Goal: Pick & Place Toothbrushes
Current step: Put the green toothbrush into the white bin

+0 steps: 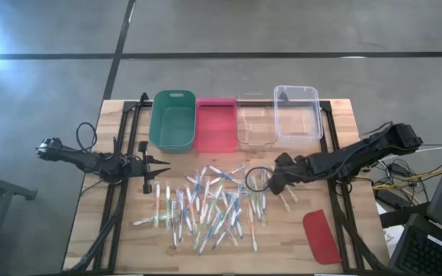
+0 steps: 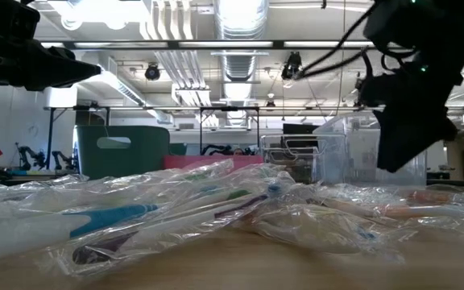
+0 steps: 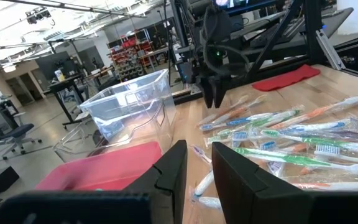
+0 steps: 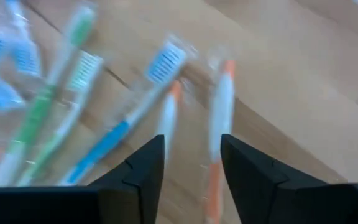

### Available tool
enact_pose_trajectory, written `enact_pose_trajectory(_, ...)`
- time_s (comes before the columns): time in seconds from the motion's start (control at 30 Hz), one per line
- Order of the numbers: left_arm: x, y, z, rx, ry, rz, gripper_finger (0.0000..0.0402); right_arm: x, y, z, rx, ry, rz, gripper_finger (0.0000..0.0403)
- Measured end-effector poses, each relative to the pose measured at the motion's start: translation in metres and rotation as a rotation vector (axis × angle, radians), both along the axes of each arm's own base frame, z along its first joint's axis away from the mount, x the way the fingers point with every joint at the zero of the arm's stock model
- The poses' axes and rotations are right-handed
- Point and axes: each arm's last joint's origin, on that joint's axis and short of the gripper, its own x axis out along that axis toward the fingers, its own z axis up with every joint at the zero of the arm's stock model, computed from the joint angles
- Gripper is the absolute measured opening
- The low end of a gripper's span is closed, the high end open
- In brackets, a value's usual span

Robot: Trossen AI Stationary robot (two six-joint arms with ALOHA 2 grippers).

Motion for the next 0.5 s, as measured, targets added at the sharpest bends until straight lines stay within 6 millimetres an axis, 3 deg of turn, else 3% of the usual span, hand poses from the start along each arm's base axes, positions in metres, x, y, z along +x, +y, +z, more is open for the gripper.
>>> enact_pose_trajectory(0.27,0.0,0.0,0.0,0.0,0.0,0.0,0.0081,0.02,0.005,0.029,-0.03,-0.091,0.097,0.0185)
enact_pose_trajectory(0.5,0.0,0.0,0.0,0.0,-0.001,0.0,0.0081,0.028,0.006,0.04,-0.05,-0.115,0.137,0.0181)
